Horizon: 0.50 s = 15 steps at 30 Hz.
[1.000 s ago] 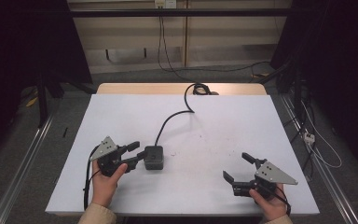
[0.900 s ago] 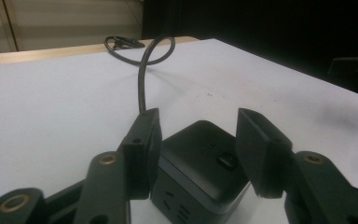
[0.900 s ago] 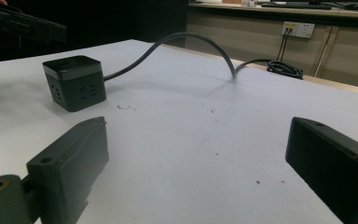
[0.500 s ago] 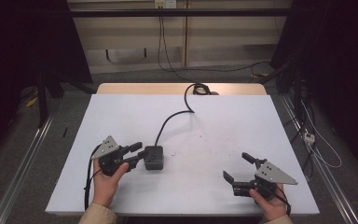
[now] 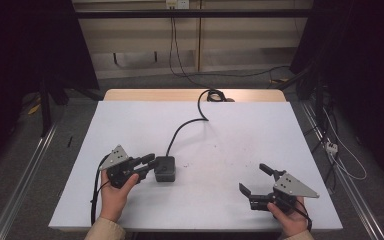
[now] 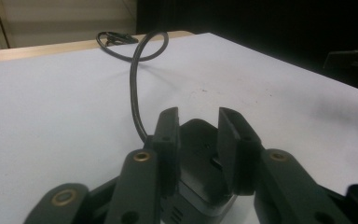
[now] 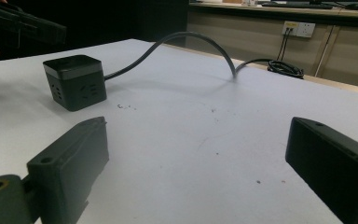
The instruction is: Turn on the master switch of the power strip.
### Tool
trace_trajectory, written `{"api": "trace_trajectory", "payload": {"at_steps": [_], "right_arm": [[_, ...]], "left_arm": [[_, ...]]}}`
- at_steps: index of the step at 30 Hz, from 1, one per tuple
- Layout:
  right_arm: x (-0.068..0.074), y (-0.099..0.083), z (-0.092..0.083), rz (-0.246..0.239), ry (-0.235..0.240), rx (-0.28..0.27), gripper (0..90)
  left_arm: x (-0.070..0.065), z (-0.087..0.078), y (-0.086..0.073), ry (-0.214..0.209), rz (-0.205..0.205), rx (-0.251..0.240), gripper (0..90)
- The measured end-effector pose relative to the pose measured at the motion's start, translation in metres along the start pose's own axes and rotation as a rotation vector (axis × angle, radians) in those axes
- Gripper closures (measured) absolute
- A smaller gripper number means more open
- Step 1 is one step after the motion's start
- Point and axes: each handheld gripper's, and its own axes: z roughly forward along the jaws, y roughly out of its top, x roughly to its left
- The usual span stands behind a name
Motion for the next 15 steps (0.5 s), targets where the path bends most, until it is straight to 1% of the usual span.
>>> {"api": "trace_trajectory", "payload": {"at_steps": [8,15], "right_arm": [[0.0001,0.0000,-0.0001,0.000,0.000,0.001,5.2],[0.0001,0.0000,0.0000,0.000,0.000,0.001,5.2]], "left_arm": [[-0.0016,0.0018,0.0008,-0.021,0.014,0.018,79.5],[-0.0021,0.0035,0.0006,-0.037,0.010,0.027,84.4]]}}
